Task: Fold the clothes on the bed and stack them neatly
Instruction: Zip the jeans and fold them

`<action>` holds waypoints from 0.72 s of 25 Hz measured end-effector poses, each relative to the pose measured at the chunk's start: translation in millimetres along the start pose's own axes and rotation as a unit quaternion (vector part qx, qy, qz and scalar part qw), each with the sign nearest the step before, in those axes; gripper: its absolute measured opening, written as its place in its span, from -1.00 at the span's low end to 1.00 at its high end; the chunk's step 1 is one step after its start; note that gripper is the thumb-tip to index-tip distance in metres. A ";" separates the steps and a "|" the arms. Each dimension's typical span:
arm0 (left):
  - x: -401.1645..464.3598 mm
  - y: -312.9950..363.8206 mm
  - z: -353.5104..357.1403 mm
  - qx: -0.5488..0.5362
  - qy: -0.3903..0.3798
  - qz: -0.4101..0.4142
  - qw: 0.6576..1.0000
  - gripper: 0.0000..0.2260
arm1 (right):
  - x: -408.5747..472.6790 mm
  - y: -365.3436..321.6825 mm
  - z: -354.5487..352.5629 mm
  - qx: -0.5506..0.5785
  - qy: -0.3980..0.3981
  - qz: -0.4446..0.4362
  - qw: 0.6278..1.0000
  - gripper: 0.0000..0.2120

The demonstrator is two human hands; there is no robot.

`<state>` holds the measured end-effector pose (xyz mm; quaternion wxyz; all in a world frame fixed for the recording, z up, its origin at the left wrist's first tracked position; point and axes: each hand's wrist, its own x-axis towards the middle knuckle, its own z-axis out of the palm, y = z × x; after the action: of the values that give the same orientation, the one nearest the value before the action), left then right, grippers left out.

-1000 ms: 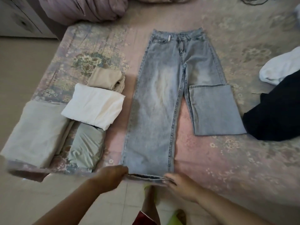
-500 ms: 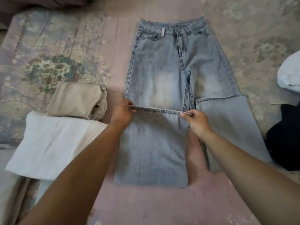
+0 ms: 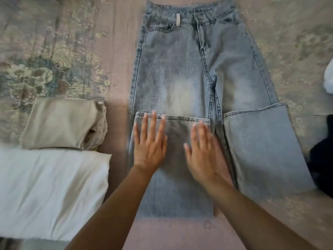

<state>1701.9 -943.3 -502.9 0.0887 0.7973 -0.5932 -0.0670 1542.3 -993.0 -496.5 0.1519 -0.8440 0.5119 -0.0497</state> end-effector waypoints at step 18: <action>-177.4 -35.3 0.0 0.133 0.000 0.263 0.956 -0.24 | -161.2 36.3 18.7 -0.166 -0.172 -0.225 0.945 -0.30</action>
<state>1684.0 -763.5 -510.4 -0.0037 0.6177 -0.7855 0.0380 1440.1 -863.1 -513.9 0.0804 -0.9461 0.2759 0.1493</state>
